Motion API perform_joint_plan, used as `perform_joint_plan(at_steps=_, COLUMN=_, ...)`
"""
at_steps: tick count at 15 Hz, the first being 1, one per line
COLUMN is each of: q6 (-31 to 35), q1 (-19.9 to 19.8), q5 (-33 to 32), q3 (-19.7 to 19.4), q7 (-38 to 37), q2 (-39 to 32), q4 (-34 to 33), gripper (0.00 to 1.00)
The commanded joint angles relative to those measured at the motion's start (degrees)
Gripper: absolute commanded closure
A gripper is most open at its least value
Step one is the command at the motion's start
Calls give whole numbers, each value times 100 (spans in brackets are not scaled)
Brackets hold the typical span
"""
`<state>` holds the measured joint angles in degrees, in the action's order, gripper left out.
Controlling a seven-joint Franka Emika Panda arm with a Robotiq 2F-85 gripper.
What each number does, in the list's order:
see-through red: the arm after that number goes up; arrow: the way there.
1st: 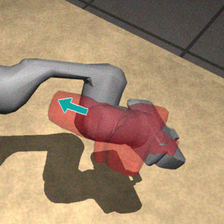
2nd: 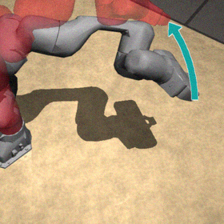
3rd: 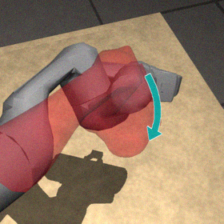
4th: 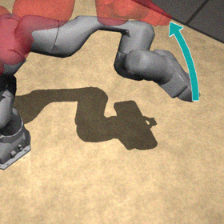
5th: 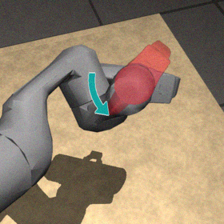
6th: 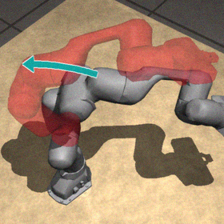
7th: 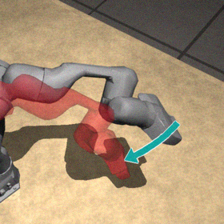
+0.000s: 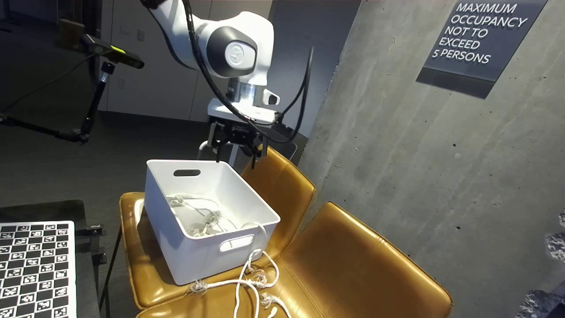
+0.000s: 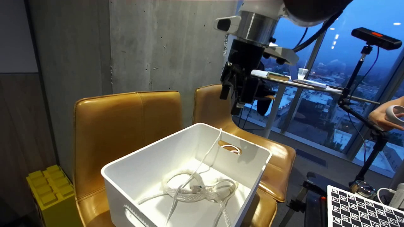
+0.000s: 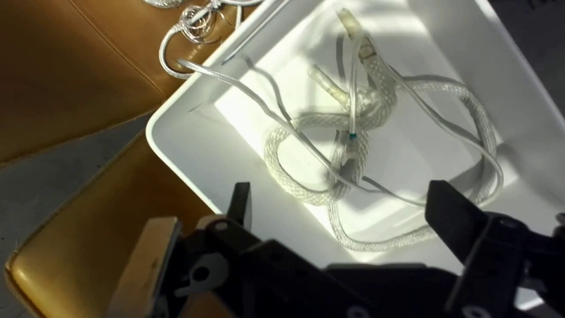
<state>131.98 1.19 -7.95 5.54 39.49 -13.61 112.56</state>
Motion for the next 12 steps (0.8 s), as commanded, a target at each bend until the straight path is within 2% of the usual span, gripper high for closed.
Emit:
perform_joint_plan(at_steps=1, q6=-184, q1=-1, q5=-545, q3=-91, q7=391, q2=-763, q4=-628, gripper=0)
perform_joint_plan(at_steps=6, q6=-38, q1=21, q5=-1044, q3=-189, q7=482, q2=-1592, q4=-1102, gripper=0)
perform_joint_plan(at_steps=12, q6=25, q1=22, q5=-1510, q3=-327, q7=435, q2=-2223, q4=-1474, gripper=0)
